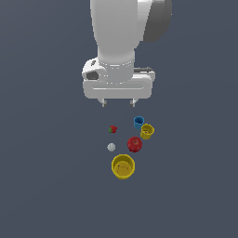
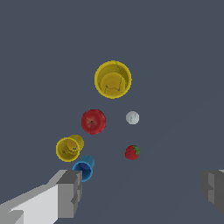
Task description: Pick up a designated object from a clutter of objects.
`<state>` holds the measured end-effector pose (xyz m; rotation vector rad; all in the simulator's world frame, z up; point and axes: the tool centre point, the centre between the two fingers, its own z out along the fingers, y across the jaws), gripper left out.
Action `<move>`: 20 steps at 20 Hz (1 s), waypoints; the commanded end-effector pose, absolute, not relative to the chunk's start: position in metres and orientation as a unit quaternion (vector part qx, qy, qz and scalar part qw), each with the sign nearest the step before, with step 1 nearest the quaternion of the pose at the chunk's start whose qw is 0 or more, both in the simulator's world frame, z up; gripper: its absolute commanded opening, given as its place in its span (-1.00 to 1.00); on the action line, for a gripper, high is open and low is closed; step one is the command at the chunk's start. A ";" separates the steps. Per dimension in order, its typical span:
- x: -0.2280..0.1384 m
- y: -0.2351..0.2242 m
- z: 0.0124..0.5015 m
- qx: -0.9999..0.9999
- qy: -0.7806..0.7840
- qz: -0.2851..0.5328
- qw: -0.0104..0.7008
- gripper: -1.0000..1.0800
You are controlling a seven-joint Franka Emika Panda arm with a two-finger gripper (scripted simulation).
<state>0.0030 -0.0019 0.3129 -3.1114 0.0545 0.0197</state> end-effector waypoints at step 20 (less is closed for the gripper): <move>0.007 0.023 0.295 -1.000 -0.013 0.004 0.025 0.92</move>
